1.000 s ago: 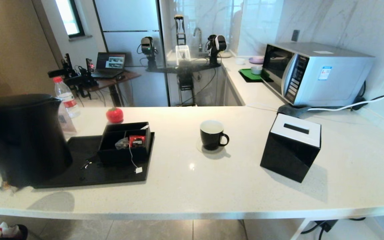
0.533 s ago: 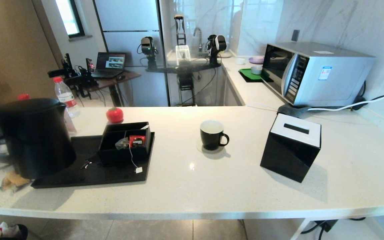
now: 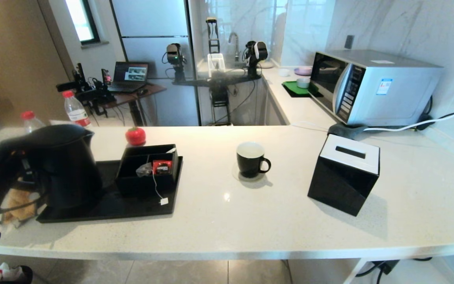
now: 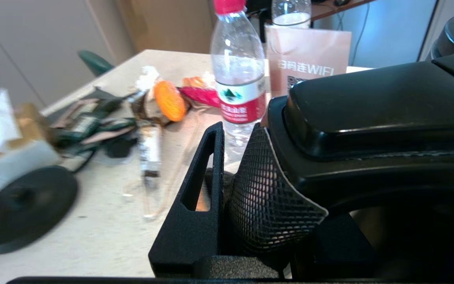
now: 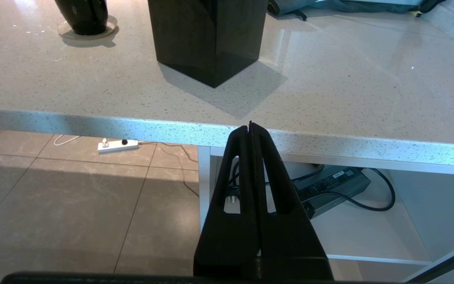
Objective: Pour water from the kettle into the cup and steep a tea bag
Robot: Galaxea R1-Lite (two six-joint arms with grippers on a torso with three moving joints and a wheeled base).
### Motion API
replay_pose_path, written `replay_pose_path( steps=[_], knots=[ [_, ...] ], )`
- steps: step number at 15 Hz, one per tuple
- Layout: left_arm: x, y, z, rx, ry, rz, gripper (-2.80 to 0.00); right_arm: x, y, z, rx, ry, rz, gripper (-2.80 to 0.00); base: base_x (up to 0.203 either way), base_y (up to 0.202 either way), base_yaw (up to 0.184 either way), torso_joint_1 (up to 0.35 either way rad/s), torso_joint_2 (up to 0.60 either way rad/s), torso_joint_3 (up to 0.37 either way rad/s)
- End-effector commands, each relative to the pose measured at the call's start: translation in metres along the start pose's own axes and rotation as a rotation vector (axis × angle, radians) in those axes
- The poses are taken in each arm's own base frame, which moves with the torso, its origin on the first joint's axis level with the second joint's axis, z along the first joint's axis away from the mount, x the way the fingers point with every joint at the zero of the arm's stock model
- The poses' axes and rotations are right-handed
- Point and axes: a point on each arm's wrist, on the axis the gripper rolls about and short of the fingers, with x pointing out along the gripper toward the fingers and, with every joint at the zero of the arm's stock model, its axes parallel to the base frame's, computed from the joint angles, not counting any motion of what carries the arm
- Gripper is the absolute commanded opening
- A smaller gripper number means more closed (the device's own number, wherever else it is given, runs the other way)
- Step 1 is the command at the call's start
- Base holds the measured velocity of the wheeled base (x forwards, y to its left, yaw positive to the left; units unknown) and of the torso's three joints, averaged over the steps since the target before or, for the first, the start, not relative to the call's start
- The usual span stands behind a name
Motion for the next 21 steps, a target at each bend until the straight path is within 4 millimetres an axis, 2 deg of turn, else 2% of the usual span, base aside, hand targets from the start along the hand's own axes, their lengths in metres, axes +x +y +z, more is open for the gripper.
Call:
replay_pose_path(
  steps=[1, 8, 16, 21],
  knots=[
    [0.006, -0.007, -0.024, -0.014, 0.045, -0.018, -2.80, 0.000, 0.000, 0.000, -0.001, 0.001, 0.002, -2.80, 0.000, 0.000, 0.000, 0.000, 0.00, 0.000],
    [0.012, -0.015, -0.040, -0.069, 0.081, -0.044, -2.80, 0.000, 0.000, 0.000, -0.001, 0.001, 0.001, -2.80, 0.000, 0.000, 0.000, 0.000, 0.00, 0.000],
    [0.033, -0.018, -0.049, -0.085, 0.054, -0.048, -2.80, 0.000, 0.000, 0.000, -0.001, 0.001, 0.001, -2.80, 0.000, 0.000, 0.000, 0.000, 0.00, 0.000],
    [0.035, -0.018, -0.054, -0.086, 0.066, -0.048, -2.80, 0.000, 0.000, 0.000, -0.001, 0.001, 0.001, -2.80, 0.000, 0.000, 0.000, 0.000, 0.00, 0.000]
  ],
)
